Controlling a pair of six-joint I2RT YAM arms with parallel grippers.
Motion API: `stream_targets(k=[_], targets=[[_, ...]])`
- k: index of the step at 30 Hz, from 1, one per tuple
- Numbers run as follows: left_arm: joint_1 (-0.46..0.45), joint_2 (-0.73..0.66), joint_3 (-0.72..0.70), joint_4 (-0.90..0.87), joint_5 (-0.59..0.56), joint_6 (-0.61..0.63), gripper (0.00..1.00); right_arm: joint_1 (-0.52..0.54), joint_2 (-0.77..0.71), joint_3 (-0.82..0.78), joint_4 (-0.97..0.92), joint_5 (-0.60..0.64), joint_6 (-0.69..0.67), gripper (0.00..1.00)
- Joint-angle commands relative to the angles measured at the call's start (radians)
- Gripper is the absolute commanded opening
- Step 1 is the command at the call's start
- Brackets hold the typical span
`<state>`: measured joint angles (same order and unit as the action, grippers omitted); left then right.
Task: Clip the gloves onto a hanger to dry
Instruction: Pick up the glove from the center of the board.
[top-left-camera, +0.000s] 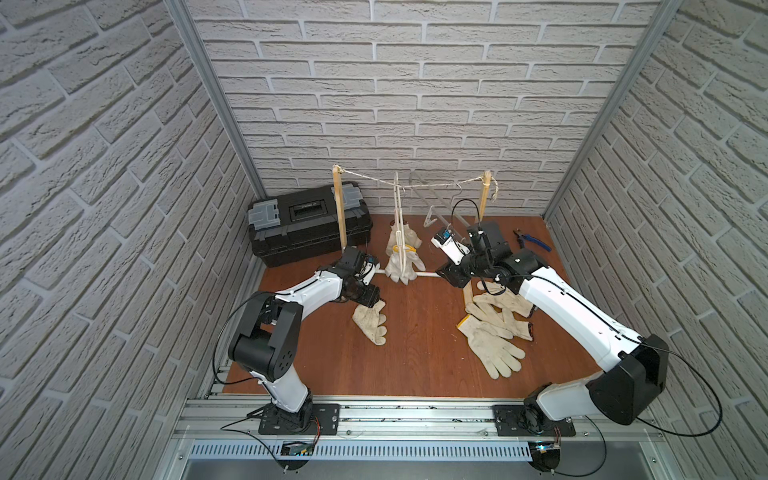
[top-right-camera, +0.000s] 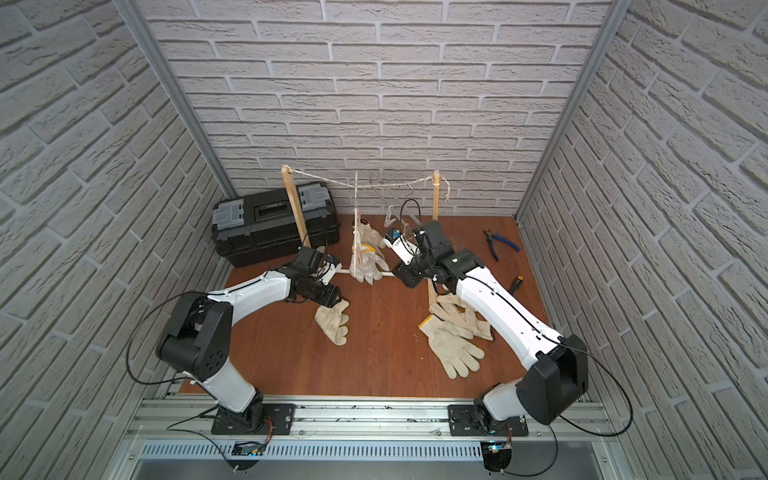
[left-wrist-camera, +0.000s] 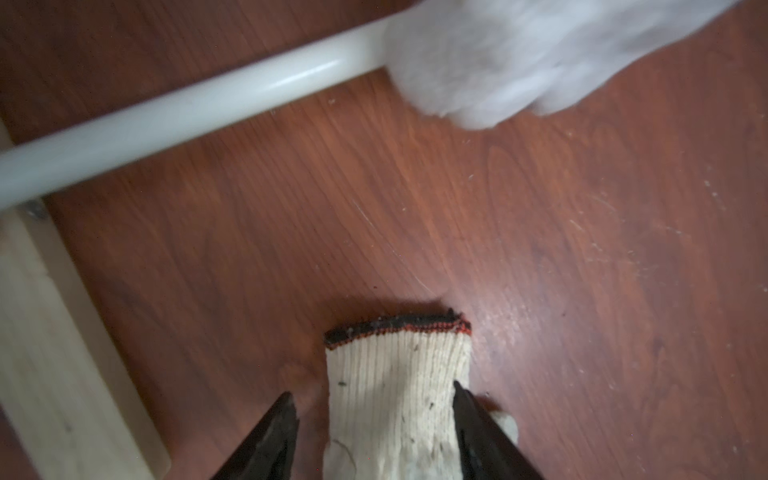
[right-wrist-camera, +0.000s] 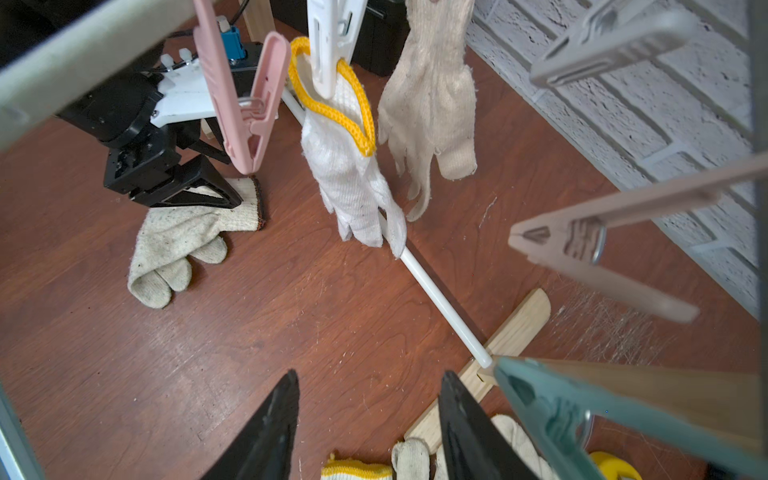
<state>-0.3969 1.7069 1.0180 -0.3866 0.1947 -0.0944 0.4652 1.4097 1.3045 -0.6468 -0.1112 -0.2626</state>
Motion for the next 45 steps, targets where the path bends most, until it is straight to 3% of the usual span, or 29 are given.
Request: stream_targets(k=[1,4,8,11,15,21,28,38,45], targets=[[-0.011,0.04,0.005,0.023,-0.009,-0.019,0.58,-0.009,-0.043,-0.029,0.027,0.024,0.017,0.56],[-0.013,0.065,0.009,0.02,0.018,-0.025,0.47,-0.014,-0.053,-0.041,0.027,0.024,0.02,0.56],[-0.013,0.07,0.011,0.037,0.059,-0.03,0.17,-0.016,-0.056,-0.044,0.026,0.014,0.022,0.56],[-0.013,0.043,0.016,0.022,0.054,-0.024,0.08,-0.017,-0.058,-0.044,0.026,0.01,0.021,0.55],[-0.007,-0.017,0.014,0.0,0.05,-0.015,0.09,-0.016,-0.059,-0.049,0.026,0.004,0.022,0.55],[-0.002,-0.079,0.004,-0.034,0.074,-0.011,0.17,-0.017,-0.064,-0.065,0.038,-0.02,0.041,0.55],[0.013,-0.06,0.015,-0.062,0.092,0.004,0.3,-0.016,-0.055,-0.065,0.039,-0.037,0.047,0.55],[0.018,-0.038,0.046,-0.097,0.099,0.032,0.16,-0.016,-0.042,-0.059,0.042,-0.046,0.053,0.55],[0.037,-0.144,0.029,-0.081,0.146,0.005,0.14,-0.015,-0.045,-0.086,0.071,-0.13,0.122,0.55]])
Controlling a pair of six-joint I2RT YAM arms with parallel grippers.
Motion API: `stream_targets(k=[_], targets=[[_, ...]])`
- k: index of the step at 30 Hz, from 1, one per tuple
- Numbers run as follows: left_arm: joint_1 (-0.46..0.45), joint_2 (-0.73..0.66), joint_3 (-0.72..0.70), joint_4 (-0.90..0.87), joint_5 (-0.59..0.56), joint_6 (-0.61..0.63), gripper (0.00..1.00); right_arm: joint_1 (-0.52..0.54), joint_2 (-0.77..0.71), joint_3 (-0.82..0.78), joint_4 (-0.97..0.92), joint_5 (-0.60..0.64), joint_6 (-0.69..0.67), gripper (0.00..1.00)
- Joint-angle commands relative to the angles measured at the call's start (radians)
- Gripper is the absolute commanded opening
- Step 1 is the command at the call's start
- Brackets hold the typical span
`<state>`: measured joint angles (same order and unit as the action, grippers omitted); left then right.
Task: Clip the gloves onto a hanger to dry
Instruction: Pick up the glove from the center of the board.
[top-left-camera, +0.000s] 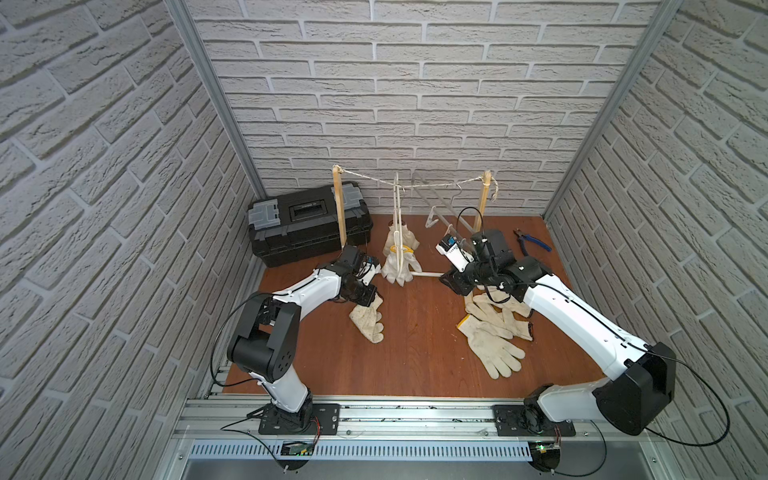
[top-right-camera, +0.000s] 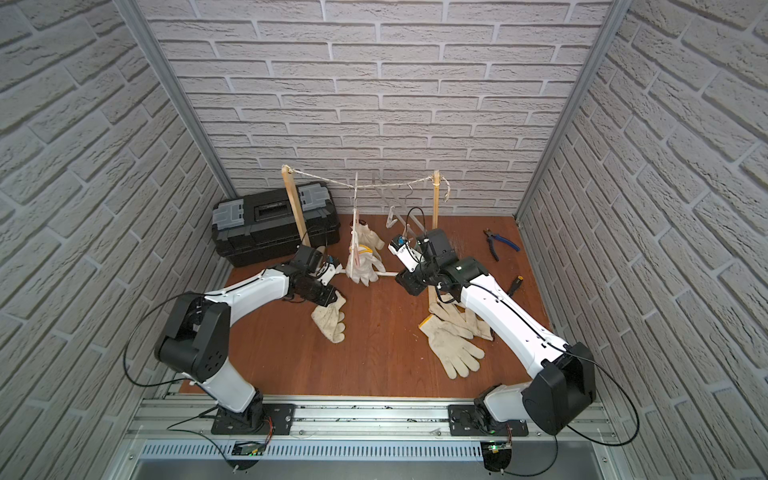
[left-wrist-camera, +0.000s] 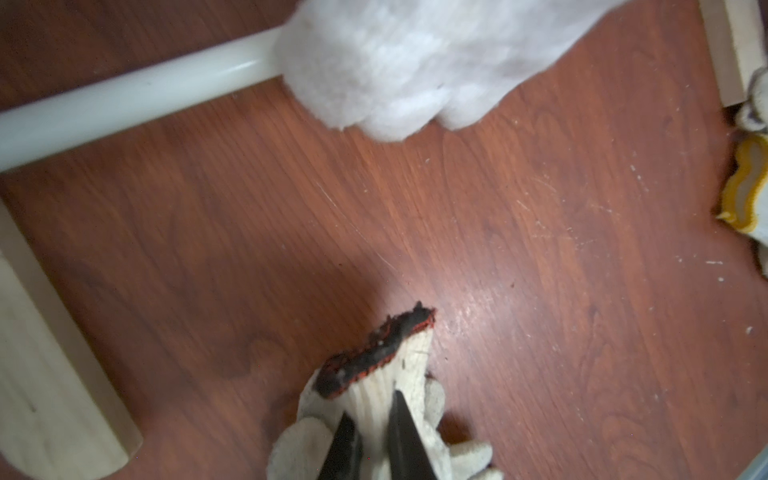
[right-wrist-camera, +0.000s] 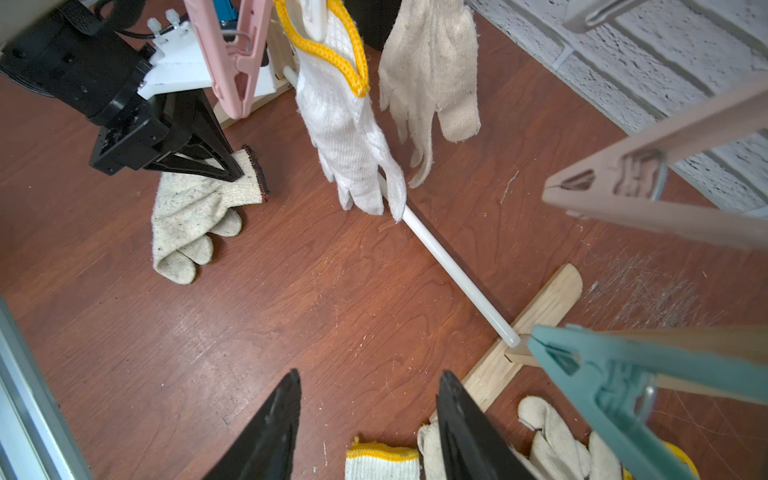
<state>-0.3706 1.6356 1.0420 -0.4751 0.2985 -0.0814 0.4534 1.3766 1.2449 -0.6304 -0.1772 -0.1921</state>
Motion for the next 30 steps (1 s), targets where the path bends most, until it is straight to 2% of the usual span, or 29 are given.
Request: stream_targets(k=[1,6,13,22,30], targets=[[0.013,-0.093,-0.002,0.017,0.066,-0.017,0.15,-0.003,-0.016,-0.041,0.076,-0.091,0.084,0.55],[0.013,-0.181,-0.036,0.076,0.164,-0.082,0.16,0.01,-0.045,-0.129,0.207,-0.22,0.294,0.55],[-0.006,-0.287,-0.096,0.219,0.266,-0.215,0.16,0.095,-0.106,-0.341,0.583,-0.281,0.607,0.57],[-0.092,-0.324,-0.145,0.402,0.334,-0.347,0.17,0.185,-0.045,-0.466,0.923,-0.24,0.824,0.59],[-0.12,-0.337,-0.184,0.501,0.393,-0.411,0.18,0.191,-0.005,-0.476,0.998,-0.215,0.857,0.59]])
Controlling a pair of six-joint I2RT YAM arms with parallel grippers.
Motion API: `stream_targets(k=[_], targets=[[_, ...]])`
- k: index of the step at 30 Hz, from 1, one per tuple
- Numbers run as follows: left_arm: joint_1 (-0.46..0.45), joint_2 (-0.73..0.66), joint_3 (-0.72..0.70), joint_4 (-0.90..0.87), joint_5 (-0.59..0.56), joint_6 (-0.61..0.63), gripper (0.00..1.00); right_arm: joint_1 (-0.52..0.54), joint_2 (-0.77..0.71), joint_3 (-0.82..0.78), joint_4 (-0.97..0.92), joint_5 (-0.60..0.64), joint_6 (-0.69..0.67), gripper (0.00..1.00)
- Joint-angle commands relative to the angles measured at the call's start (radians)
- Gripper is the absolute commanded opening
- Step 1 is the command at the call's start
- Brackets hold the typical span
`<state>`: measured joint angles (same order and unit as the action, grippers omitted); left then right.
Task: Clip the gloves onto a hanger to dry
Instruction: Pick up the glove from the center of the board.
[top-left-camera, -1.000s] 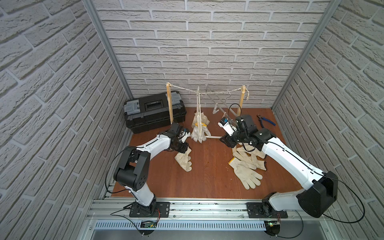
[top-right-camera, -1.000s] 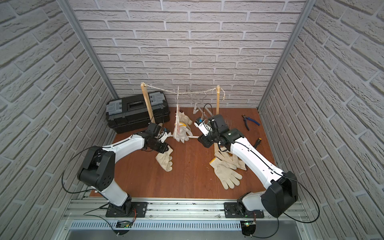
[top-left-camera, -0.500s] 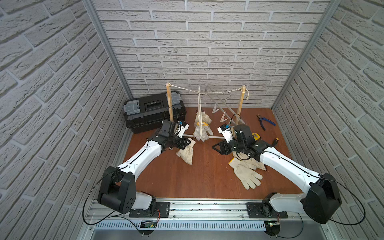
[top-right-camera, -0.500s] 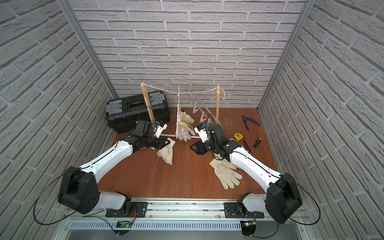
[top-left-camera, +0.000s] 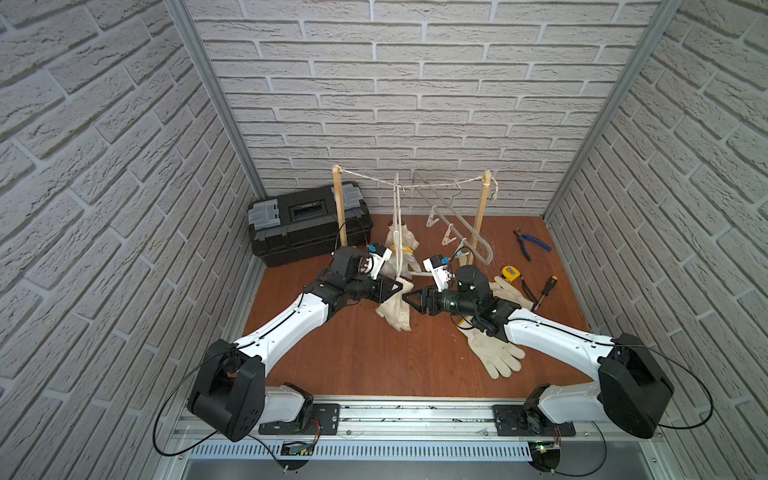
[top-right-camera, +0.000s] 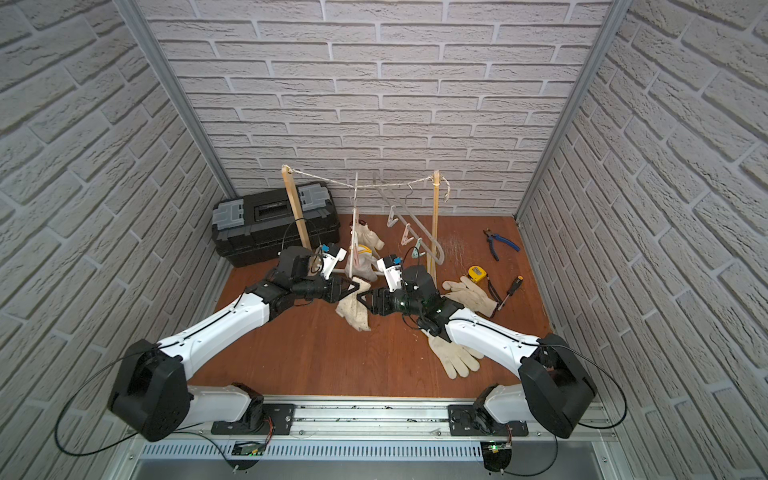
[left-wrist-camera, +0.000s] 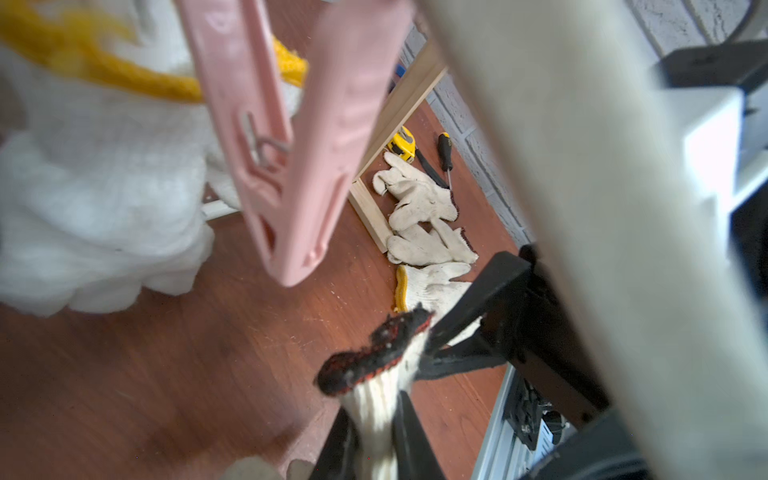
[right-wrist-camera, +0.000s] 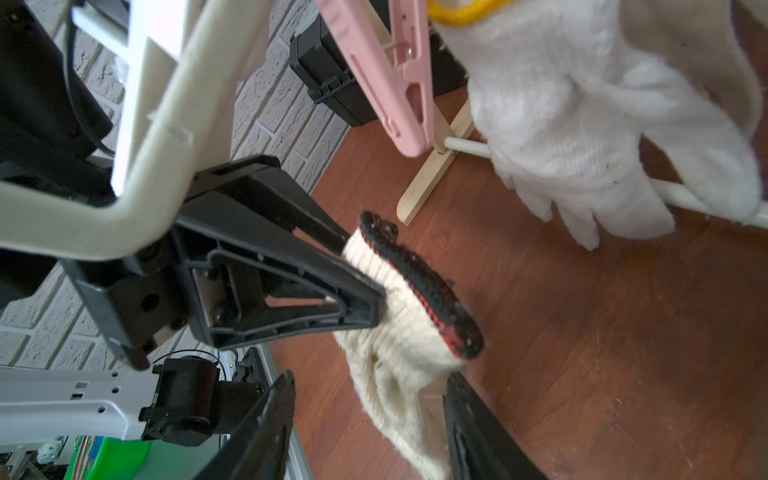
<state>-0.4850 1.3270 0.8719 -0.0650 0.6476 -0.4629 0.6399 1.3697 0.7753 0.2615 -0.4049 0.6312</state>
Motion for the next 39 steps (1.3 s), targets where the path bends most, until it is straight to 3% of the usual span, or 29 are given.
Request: stream_targets(k=[1,9,17,25,33,39], targets=[[-0.006,-0.03,-0.017,0.092,0.049,-0.027,0.18,0.005,0.005,-0.007,0.118,0.01,0.039,0.58],[-0.003,-0.031,-0.034,0.128,0.109,-0.02,0.18,0.003,0.025,-0.017,0.18,-0.005,0.063,0.41],[0.012,-0.048,-0.04,0.134,0.143,-0.017,0.19,-0.03,0.0,-0.04,0.133,0.035,0.04,0.53],[0.026,-0.044,-0.052,0.174,0.184,-0.043,0.19,-0.051,0.048,-0.03,0.327,-0.124,0.115,0.51],[0.052,-0.045,-0.061,0.152,0.177,-0.032,0.22,-0.052,0.036,-0.031,0.321,-0.156,0.11,0.21],[0.084,-0.058,-0.049,0.069,0.145,0.036,0.44,-0.054,-0.003,0.0,0.17,-0.141,0.007,0.08]])
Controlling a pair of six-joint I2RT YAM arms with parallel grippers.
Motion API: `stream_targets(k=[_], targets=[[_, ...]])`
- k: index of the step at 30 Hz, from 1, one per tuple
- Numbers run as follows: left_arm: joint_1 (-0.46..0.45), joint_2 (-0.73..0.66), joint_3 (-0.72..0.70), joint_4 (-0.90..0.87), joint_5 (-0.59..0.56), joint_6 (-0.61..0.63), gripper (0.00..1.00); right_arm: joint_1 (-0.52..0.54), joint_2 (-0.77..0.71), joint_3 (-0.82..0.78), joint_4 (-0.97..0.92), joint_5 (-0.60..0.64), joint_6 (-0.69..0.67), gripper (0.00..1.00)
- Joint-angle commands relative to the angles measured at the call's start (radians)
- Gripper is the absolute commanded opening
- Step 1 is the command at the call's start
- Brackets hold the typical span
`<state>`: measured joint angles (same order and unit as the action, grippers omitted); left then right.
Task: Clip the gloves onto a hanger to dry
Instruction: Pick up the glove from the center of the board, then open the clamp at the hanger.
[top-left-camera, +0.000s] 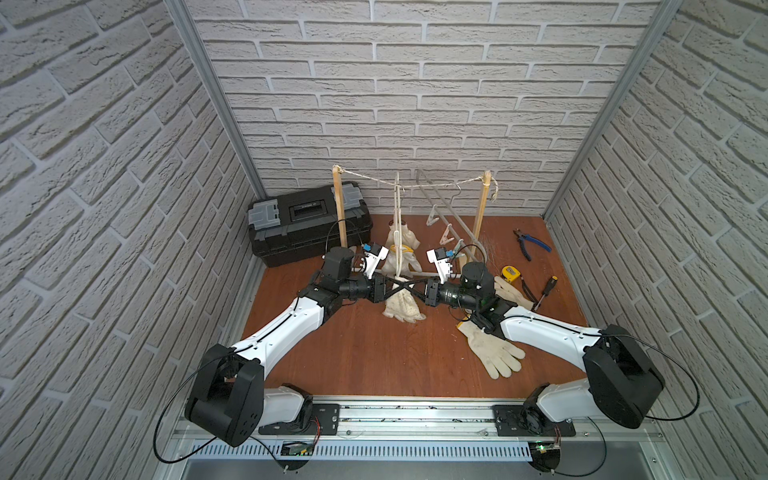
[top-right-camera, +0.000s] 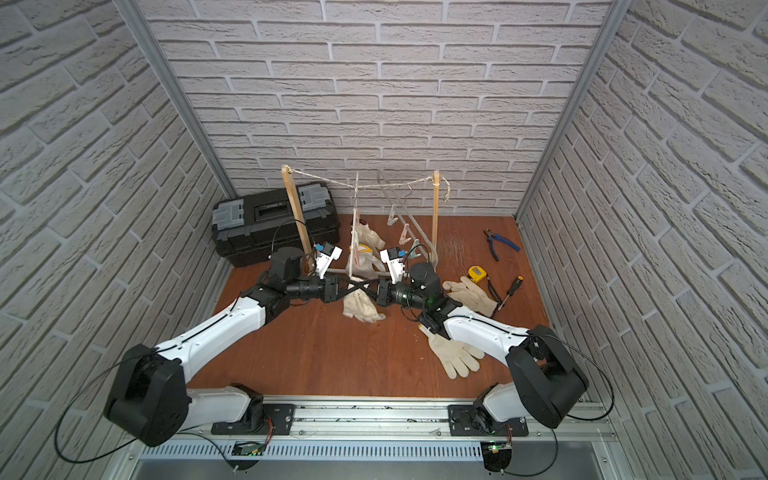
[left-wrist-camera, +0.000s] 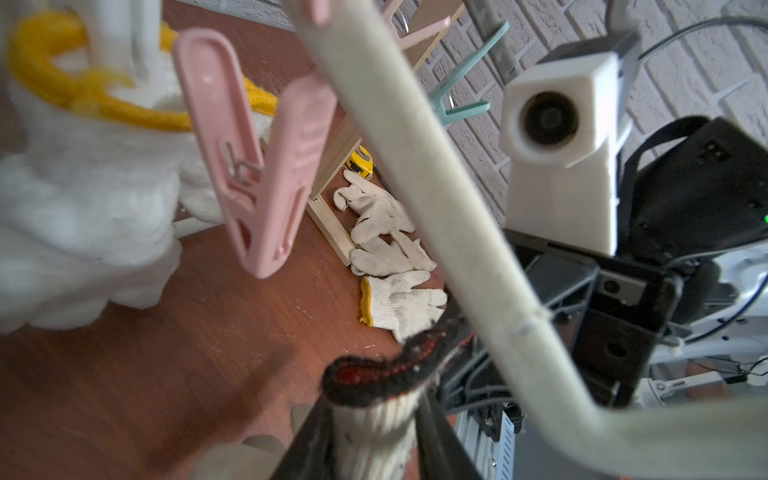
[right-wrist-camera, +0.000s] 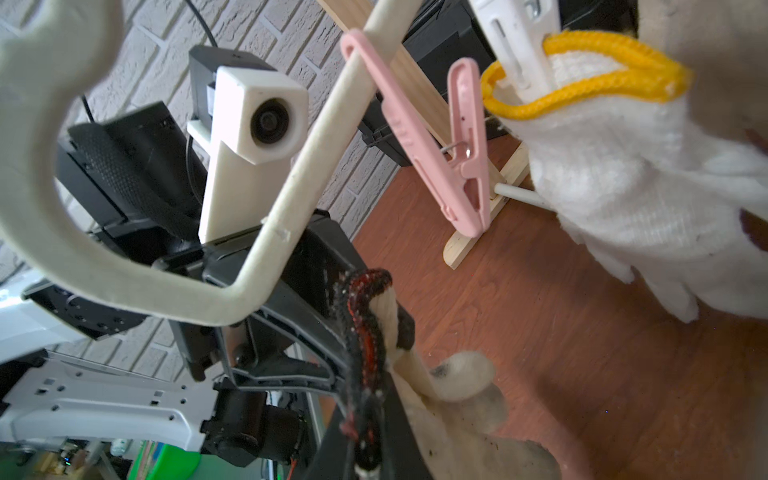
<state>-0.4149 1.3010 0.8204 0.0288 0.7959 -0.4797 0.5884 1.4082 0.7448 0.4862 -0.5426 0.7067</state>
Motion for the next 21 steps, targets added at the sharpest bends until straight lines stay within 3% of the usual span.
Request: stream_targets(k=[1,7,10,21], targets=[[0.02,-0.036,0.015,-0.059,-0.012,0.081,0.48,-0.002,-0.048,0.044,-0.101,0.002,-0.103,0.08],[0.097,-0.032,0.113,-0.215,-0.052,0.275,0.57,-0.002,-0.062,0.182,-0.489,0.093,-0.377,0.05],[0.137,0.016,0.16,-0.204,0.023,0.324,0.58,-0.004,-0.052,0.253,-0.63,0.141,-0.48,0.04],[0.136,0.185,0.272,-0.161,0.158,0.426,0.58,-0.007,0.0,0.409,-0.809,0.212,-0.602,0.04]])
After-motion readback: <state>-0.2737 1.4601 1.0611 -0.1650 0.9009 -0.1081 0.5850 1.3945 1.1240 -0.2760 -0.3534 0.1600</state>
